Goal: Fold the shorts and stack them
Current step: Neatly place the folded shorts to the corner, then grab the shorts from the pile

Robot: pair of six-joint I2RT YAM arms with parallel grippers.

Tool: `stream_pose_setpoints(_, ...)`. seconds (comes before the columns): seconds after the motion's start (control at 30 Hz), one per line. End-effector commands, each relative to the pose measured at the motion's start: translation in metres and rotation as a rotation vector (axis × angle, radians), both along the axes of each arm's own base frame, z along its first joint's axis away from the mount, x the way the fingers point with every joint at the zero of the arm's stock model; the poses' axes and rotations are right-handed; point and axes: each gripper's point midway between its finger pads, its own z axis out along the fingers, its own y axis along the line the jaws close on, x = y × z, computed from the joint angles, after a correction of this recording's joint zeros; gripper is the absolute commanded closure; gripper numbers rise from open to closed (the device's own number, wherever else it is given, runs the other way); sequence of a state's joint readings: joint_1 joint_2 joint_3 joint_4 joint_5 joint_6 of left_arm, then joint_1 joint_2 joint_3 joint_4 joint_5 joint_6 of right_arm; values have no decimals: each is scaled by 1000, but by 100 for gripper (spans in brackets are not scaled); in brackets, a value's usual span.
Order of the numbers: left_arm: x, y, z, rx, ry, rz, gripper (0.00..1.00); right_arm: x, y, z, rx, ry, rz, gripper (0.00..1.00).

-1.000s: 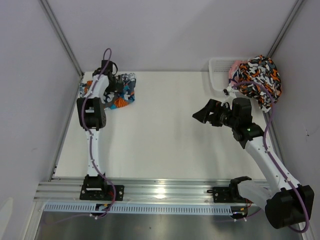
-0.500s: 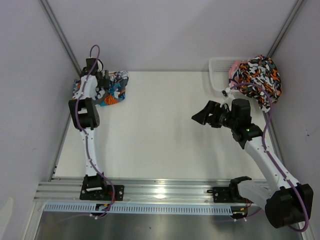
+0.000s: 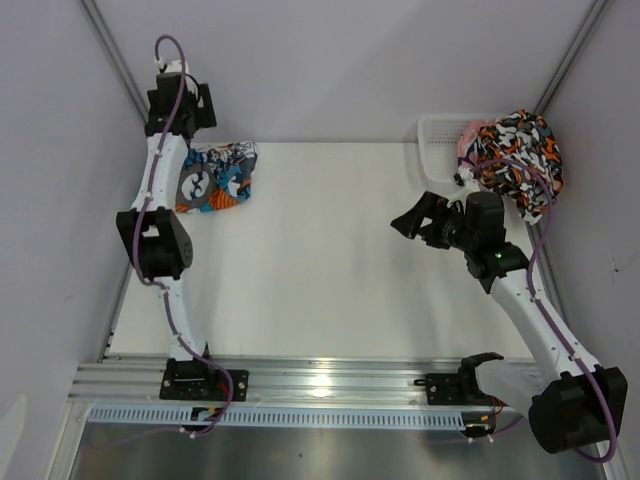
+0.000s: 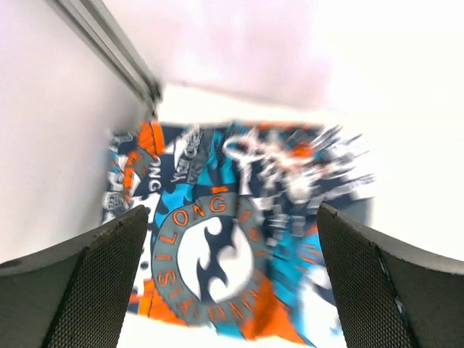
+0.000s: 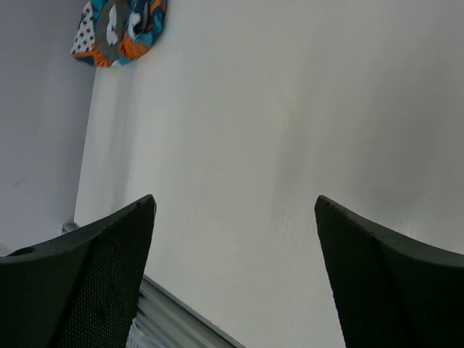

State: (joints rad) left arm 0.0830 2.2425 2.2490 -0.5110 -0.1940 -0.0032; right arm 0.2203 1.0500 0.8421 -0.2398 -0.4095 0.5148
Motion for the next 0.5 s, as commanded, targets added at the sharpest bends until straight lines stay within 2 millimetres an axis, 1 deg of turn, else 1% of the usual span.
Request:
stream_pose_setpoints(0.0, -48, -27, 109, -101, -227, 96, 1, 38, -31, 45, -18, -96, -231, 8)
stream_pose_setpoints(0.03, -60, -34, 120, -126, -248, 95, 1, 44, -40, 49, -27, -100, -284, 8)
stream_pose_setpoints(0.07, -86, -59, 141, -186, -296, 57, 1, 55, -61, 49, -58, -99, -398, 7)
stream_pose_setpoints(0.1, -101, -71, 121, -219, -261, 46, 1, 61, -72, 52, -73, -107, -453, 4)
stream_pose_setpoints(0.13, -130, -83, 166, -257, -375, 3, 1, 72, -87, 55, -101, -113, -525, 1)
stream_pose_setpoints(0.17, -145, -108, 146, -284, -343, -55, 1, 81, -114, 57, -146, -120, -643, 1)
stream_pose_setpoints(0.2, -157, -123, 128, -317, -333, -78, 1, 87, -127, 57, -173, -119, -689, 0)
stream_pose_setpoints(0.23, -172, -135, 134, -328, -358, -110, 1, 96, -139, 45, -214, -80, -715, 1)
stream_pose_setpoints(0.27, -201, -158, 138, -342, -378, -169, 1, 105, -153, 58, -250, -99, -751, 0)
stream_pose_setpoints(0.3, -214, -167, 123, -347, -358, -178, 1, 111, -175, 58, -273, -82, -800, 1)
stream_pose_setpoints(0.33, -226, -177, 125, -363, -366, -205, 1, 114, -182, 49, -306, -33, -808, 1)
stream_pose_setpoints(0.37, -247, -198, 125, -386, -362, -287, 1, 128, -206, 50, -334, -5, -846, 0)
stream_pose_setpoints(0.4, -255, -203, 118, -385, -349, -308, 1, 132, -216, 47, -358, 19, -862, 1)
stream_pose_setpoints(0.43, -266, -210, 113, -388, -320, -343, 1, 133, -223, 40, -383, 61, -873, 1)
stream_pose_setpoints(0.47, -276, -217, 106, -388, -298, -375, 0, 144, -231, 39, -399, 71, -885, 1)
